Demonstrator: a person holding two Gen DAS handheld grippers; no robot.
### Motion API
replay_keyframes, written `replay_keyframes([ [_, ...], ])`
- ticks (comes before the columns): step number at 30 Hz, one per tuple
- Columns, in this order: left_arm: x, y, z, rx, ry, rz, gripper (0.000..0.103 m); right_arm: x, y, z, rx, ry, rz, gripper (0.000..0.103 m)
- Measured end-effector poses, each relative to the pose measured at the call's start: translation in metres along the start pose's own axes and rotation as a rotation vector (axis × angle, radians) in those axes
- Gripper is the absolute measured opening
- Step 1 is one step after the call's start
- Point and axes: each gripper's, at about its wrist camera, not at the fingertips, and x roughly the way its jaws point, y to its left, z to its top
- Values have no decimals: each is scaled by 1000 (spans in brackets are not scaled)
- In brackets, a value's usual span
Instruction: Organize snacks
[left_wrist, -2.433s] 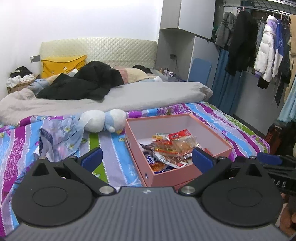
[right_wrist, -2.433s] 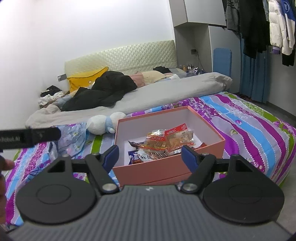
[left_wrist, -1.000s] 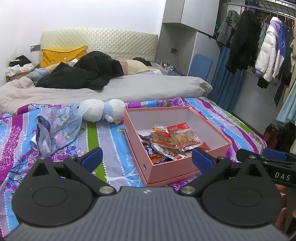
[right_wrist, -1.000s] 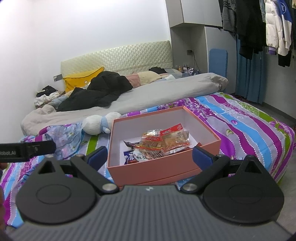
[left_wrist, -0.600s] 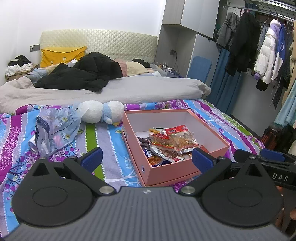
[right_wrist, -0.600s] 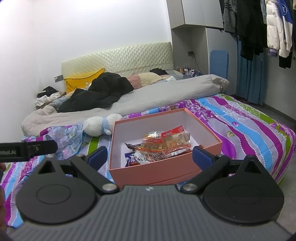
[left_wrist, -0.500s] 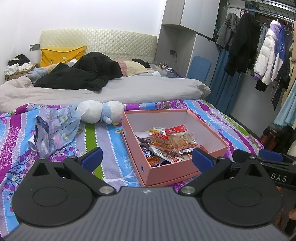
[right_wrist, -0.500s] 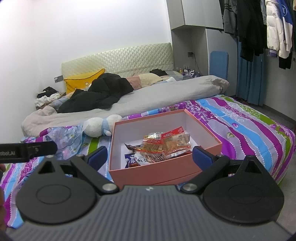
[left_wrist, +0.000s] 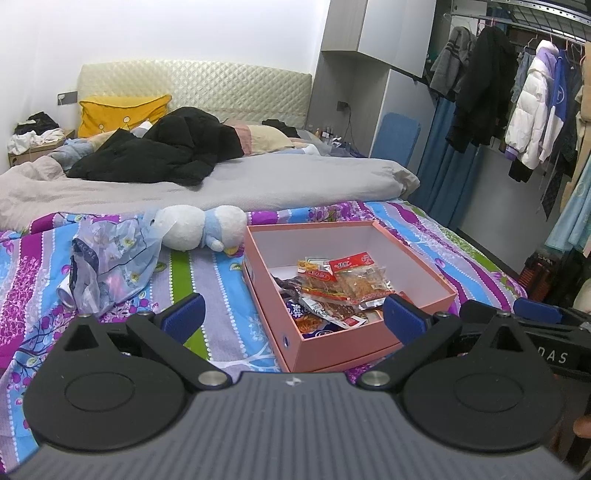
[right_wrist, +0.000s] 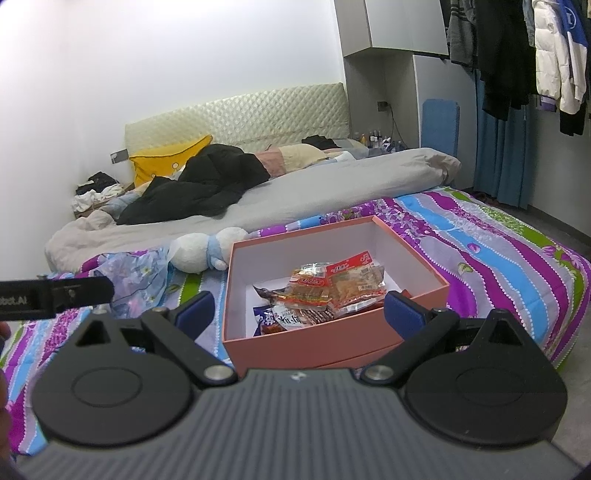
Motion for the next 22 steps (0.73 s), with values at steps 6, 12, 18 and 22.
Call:
replay_keyframes([
  [6, -1, 0, 2, 4, 0, 3, 103, -2, -1, 2, -6, 1, -9, 100],
  [12, -4, -2, 5, 16, 2, -5, 103, -2, 1, 5, 4, 4, -6, 100],
  [18, -5, -1, 9, 19, -12, -9, 103, -2, 2, 7, 1, -2, 0, 100],
  [22, -4, -1, 9, 19, -2, -16, 103, 1, 2, 7, 14, 5, 4, 100],
])
